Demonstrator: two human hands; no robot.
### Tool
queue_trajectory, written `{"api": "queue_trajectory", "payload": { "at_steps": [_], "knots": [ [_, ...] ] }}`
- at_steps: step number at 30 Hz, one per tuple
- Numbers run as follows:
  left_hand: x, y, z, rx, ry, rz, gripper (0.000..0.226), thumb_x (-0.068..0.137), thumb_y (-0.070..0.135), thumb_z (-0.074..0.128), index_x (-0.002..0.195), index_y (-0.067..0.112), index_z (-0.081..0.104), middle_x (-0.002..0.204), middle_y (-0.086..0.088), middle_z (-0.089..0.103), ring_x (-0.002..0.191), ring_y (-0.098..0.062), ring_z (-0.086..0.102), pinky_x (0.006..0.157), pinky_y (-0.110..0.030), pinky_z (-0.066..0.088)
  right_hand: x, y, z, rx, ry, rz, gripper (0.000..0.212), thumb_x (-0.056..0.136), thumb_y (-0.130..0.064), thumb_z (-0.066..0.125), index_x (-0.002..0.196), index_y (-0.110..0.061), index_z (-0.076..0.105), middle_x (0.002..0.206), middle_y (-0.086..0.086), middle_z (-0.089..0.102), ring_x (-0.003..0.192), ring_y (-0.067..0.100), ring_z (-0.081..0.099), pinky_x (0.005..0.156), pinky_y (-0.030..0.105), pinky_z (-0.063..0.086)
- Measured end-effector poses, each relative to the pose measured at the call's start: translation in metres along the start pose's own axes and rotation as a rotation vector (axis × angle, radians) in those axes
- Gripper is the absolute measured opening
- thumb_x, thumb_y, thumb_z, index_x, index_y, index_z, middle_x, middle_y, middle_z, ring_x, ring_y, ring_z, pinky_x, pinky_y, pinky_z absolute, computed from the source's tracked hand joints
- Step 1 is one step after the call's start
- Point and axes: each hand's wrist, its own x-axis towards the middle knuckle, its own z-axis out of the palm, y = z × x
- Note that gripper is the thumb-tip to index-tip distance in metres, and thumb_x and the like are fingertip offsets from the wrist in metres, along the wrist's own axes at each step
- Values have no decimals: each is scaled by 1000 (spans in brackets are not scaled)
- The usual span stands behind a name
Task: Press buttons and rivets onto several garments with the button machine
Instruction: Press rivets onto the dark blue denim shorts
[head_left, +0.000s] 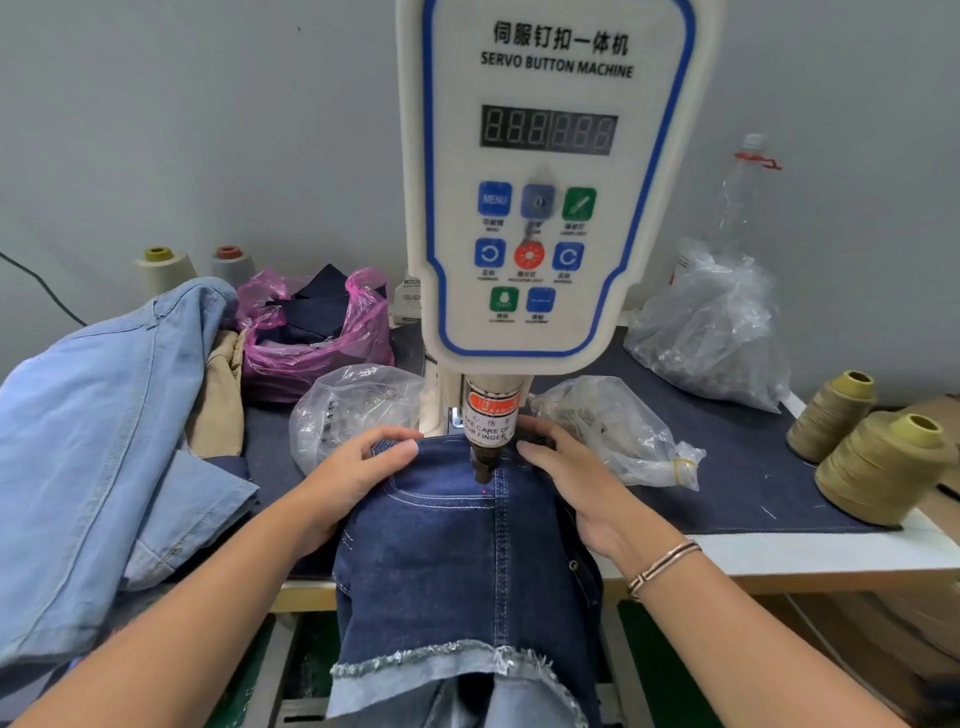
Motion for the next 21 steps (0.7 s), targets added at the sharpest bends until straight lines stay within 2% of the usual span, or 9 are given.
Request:
{"api": "queue_trajectory", "payload": {
  "at_steps": [2,5,7,10,12,17,21],
  "knots": [
    [0,3,3,15,52,21,39,68,62,62,95,36,72,96,17,73,87,3,68,66,-10,49,1,-1,2,24,-4,-30,40,88,-22,66,126,-26,55,117,-9,64,98,-5,58,70,7,44],
    [2,2,5,12,117,48,31,71,57,62,88,34,73,88,18,73,76,7,66,59,-5,46,0,3,2,-18,-21,-89,52,79,-18,74,125,-30,54,114,-15,64,100,-8,58,72,5,44],
    [5,-3,5,29,144,57,26,74,54,65,88,33,72,91,13,73,80,3,67,67,-10,48,0,10,3,-38,-15,-113,51,79,-13,74,124,-28,56,113,-12,65,98,-7,60,72,3,44],
    [9,-11,3,53,153,56,29,76,54,71,90,29,71,99,2,73,93,-12,68,87,-29,50,0,16,6,-12,24,-133,46,79,-11,73,120,-27,59,113,-10,65,91,-11,60,68,1,43],
    [10,-13,2,61,147,47,29,77,53,71,90,27,71,100,-2,72,96,-19,67,92,-35,49,0,18,7,-5,37,-138,43,79,-12,73,117,-30,61,112,-11,65,92,-12,60,69,1,43],
    [9,-12,5,28,188,50,36,66,60,70,88,32,73,94,5,74,89,-11,69,77,-25,50,2,20,9,12,58,-142,41,78,-13,75,112,-31,62,110,-13,67,98,-5,61,73,3,44],
    [7,-13,6,-11,205,60,37,64,59,72,87,31,73,93,3,74,86,-11,69,73,-24,50,1,21,10,20,61,-143,42,78,-14,75,115,-29,62,112,-11,66,100,-5,60,77,6,45]
  ]
}}
